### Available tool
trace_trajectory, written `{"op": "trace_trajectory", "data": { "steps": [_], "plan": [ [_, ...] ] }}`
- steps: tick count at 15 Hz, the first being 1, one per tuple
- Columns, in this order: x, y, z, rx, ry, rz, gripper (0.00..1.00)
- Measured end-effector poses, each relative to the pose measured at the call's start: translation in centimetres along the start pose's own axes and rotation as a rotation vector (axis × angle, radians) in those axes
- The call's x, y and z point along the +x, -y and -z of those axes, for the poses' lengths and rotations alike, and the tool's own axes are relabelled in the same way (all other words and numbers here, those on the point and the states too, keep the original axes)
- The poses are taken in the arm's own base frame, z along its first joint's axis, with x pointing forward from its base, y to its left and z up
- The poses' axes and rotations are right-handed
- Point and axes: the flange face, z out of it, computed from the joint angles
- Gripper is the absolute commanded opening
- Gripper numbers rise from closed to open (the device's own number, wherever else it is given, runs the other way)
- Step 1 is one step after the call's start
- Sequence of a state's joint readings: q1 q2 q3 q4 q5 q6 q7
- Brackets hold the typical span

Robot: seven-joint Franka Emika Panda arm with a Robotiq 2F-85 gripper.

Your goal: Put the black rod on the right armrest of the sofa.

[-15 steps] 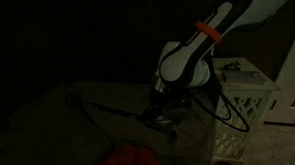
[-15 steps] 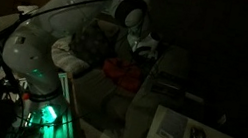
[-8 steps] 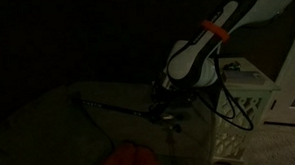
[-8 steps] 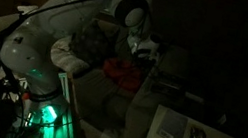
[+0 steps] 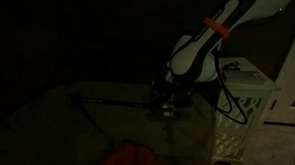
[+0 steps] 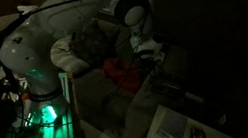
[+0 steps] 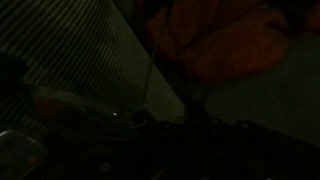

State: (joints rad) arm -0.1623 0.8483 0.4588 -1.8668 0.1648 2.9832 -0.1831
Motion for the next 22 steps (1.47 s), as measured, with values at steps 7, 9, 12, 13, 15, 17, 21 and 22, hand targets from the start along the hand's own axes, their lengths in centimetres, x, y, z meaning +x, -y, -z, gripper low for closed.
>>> {"op": "trace_trajectory", "data": {
  "steps": [7,9,12,13,15,17,21,22],
  "plan": [
    [1.5,1.0,4.2,0.071,-0.086,-0.036,0.00],
    [2.0,1.5,5.5,0.060,-0.168,-0.035,0.00],
    [2.9,1.1,7.4,0.015,-0.306,-0.055,0.00],
    [3.3,0.9,8.0,-0.006,-0.352,-0.059,0.00],
    [4.0,0.8,8.6,-0.053,-0.442,-0.059,0.00],
    [4.9,0.8,8.7,-0.107,-0.523,-0.050,0.00],
    [6.3,0.9,8.2,-0.242,-0.654,-0.041,0.00],
    [6.7,1.1,7.7,-0.278,-0.680,-0.038,0.00]
  ]
}}
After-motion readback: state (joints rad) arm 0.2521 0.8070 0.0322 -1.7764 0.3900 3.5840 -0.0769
